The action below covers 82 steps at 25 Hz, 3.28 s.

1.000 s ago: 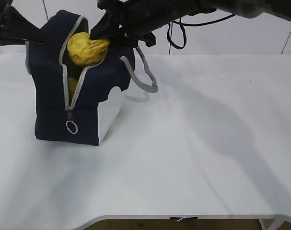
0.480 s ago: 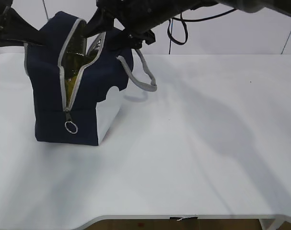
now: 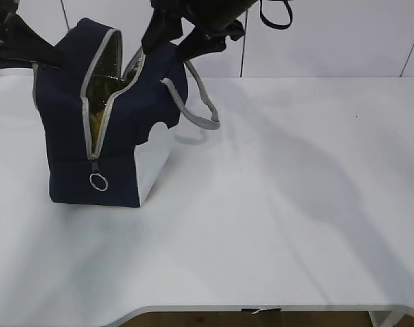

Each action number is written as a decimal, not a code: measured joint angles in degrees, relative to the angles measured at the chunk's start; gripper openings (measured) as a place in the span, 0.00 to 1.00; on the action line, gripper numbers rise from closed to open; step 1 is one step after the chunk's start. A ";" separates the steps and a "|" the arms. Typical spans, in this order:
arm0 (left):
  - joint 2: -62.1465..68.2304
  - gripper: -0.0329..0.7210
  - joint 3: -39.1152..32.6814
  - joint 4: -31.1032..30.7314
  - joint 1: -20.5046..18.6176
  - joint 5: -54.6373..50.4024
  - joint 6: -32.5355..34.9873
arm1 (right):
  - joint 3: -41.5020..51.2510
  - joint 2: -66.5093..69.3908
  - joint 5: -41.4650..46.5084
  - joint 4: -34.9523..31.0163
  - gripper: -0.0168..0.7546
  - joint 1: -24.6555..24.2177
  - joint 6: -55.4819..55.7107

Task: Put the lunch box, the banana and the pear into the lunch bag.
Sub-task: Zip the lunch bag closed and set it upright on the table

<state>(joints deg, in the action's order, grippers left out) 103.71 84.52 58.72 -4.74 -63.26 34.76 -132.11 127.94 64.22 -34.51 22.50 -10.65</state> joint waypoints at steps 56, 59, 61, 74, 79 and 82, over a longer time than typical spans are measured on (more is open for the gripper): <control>2.00 0.06 0.00 3.69 8.39 0.59 0.09 | -3.71 4.27 7.15 17.60 0.03 0.00 0.94; 2.10 0.06 0.00 4.34 10.37 0.80 0.09 | -2.39 1.59 7.61 20.92 0.03 0.00 2.31; 2.10 0.06 0.00 5.11 11.81 1.61 0.09 | -0.18 -1.34 8.20 22.49 0.03 0.00 2.58; 5.36 0.06 0.00 11.51 20.25 9.48 1.93 | 11.13 -9.93 8.48 33.04 0.03 0.00 3.78; 5.72 0.07 0.00 11.81 20.25 10.07 2.01 | 11.13 -9.93 8.48 33.13 0.06 0.00 6.37; 5.81 0.16 0.00 11.08 20.25 9.63 2.28 | 11.13 -10.05 8.24 32.60 0.18 0.00 6.76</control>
<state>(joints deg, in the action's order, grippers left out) 109.52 84.52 69.80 15.52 -53.64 37.04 -120.99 117.89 72.46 -1.91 22.50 -3.89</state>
